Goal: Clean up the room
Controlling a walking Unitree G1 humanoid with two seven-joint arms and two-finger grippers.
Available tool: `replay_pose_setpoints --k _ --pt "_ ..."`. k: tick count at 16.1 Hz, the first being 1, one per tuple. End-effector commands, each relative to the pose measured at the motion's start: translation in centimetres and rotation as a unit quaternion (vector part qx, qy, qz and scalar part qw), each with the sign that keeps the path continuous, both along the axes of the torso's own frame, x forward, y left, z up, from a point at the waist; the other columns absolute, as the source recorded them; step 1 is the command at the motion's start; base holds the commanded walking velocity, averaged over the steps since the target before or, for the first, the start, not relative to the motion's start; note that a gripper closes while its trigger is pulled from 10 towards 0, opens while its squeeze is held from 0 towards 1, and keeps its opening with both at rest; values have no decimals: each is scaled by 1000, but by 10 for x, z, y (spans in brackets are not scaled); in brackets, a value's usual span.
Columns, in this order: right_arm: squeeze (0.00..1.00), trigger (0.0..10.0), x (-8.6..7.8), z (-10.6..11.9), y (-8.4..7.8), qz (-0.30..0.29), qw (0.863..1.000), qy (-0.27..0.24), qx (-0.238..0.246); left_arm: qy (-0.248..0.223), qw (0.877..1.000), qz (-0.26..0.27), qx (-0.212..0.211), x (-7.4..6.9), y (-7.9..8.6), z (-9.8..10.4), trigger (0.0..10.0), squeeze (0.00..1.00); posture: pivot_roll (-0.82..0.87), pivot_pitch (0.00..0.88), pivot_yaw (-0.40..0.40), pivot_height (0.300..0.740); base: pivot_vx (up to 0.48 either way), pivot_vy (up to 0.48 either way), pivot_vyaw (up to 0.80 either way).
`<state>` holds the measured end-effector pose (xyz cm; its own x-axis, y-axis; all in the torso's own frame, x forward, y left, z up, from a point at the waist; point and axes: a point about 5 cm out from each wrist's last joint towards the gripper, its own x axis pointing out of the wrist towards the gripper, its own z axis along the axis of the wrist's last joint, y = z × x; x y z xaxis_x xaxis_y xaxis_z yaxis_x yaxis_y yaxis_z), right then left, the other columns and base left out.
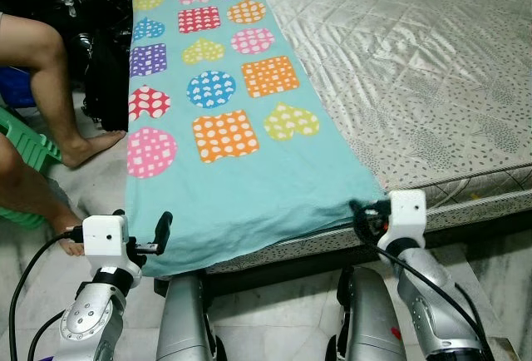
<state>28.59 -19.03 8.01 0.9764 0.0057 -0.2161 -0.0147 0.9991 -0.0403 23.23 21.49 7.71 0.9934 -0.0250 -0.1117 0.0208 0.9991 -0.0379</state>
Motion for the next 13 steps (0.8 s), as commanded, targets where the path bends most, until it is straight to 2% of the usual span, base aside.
replay_pose_setpoints --k 1,5,6,7,9,11,13 --pt "1000 10000 0 2 -2 -11 1000 -7 -6 12 1000 13 4 -3 8 -3 10000 0 -49 160 71 535 0 0 0" --pt "1000 10000 3 -2 8 8 1000 9 6 13 1000 13 2 -2 8 -3 10000 0 -50 161 70 535 0 0 0" --pt "365 10000 6 -5 16 25 999 20 11 15 1000 14 0 -2 8 -4 10000 0 -50 161 71 535 0 0 0" --pt "0 10000 11 -7 28 43 998 34 18 16 1000 16 -1 -2 8 -4 10000 0 -48 160 70 535 0 0 0" --pt "0 10000 23 -8 40 51 998 40 24 16 1000 18 -3 -2 8 -4 10000 0 -44 160 68 535 0 0 0" --pt "0 10000 33 -13 38 36 998 48 18 17 1000 19 -4 -2 8 -4 10000 0 -31 161 67 535 0 0 0" --pt "0 10000 41 -12 29 20 999 47 1 15 1000 22 -4 -3 9 -4 10000 0 -31 164 66 535 0 0 0"
